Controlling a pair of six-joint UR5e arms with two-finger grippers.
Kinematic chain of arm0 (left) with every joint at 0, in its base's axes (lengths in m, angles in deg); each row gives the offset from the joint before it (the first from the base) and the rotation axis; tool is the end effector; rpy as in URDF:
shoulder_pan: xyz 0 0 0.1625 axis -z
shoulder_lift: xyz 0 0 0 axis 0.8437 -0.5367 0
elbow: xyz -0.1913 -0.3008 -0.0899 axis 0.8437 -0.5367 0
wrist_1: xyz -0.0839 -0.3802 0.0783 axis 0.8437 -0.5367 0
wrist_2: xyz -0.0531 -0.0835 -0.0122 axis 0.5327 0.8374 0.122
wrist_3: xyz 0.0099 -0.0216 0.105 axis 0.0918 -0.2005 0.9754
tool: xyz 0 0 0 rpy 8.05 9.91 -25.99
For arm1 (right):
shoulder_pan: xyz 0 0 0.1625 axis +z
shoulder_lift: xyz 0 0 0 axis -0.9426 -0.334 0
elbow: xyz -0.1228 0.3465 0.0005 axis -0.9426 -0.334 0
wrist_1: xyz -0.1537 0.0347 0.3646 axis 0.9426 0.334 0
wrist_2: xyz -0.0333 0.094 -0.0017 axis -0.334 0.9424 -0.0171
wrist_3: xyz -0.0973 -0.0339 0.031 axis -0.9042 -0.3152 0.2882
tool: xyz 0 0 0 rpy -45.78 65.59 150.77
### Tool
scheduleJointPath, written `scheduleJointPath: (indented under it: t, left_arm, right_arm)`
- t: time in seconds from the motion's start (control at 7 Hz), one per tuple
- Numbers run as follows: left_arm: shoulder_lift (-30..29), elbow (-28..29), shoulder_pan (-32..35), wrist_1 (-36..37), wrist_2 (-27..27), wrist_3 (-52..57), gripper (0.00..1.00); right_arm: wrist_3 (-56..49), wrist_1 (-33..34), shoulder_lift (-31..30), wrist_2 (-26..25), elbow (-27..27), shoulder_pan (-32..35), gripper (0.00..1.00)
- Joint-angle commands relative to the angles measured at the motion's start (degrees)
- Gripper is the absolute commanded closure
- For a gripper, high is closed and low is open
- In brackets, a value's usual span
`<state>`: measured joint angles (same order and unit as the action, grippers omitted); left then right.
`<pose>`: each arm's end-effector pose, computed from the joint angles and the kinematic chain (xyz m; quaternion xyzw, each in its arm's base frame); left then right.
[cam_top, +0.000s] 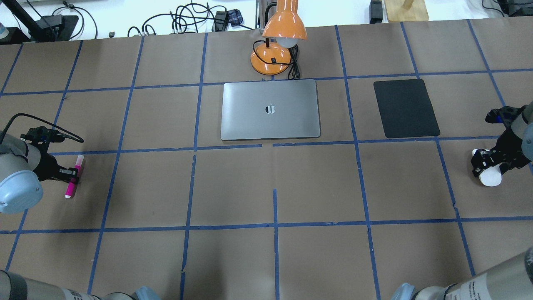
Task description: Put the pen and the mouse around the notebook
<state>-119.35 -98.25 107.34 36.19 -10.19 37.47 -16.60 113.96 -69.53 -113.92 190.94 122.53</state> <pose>0.1867 -0.4290 0.1347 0.0210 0.9986 -0.0394 0.0292 -0.1998 -0.4510 0.1251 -0.0155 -0.9952 -0.0961 0.0060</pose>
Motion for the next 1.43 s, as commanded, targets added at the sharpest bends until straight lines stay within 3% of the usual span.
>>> scheduleJointPath:
  t: [0.0, 0.29, 0.57, 0.71, 1.14, 1.29]
  left_arm:
    - [3.5, -0.1, 6.3, -3.4, 0.3, -11.3, 0.98]
    - [5.5, -0.2, 20.3, -4.9, 0.3, -30.3, 0.98]
    - [5.7, -0.1, 31.4, -4.3, -0.5, -62.1, 0.98]
    - [5.5, -0.1, 36.1, -4.3, -2.0, -80.7, 0.99]
    - [4.7, 0.0, 52.7, -4.2, -6.0, -119.8, 1.00]
    - [3.9, 0.3, 58.0, -4.2, -5.8, -131.8, 1.00]
  right_arm:
    - [0.7, -0.1, -0.6, 0.7, -1.7, 1.6, 0.70]
    - [8.9, -4.1, -0.9, 1.1, -8.6, 11.3, 0.70]
    - [18.0, -6.4, 3.6, 7.5, -17.1, 20.3, 0.70]
    - [19.4, -7.9, 8.6, 7.4, -23.2, 21.6, 0.68]
    - [20.3, -9.5, 13.2, 7.5, -24.8, 21.8, 0.62]
    - [20.4, -9.7, 14.1, 7.4, -24.6, 21.8, 0.37]
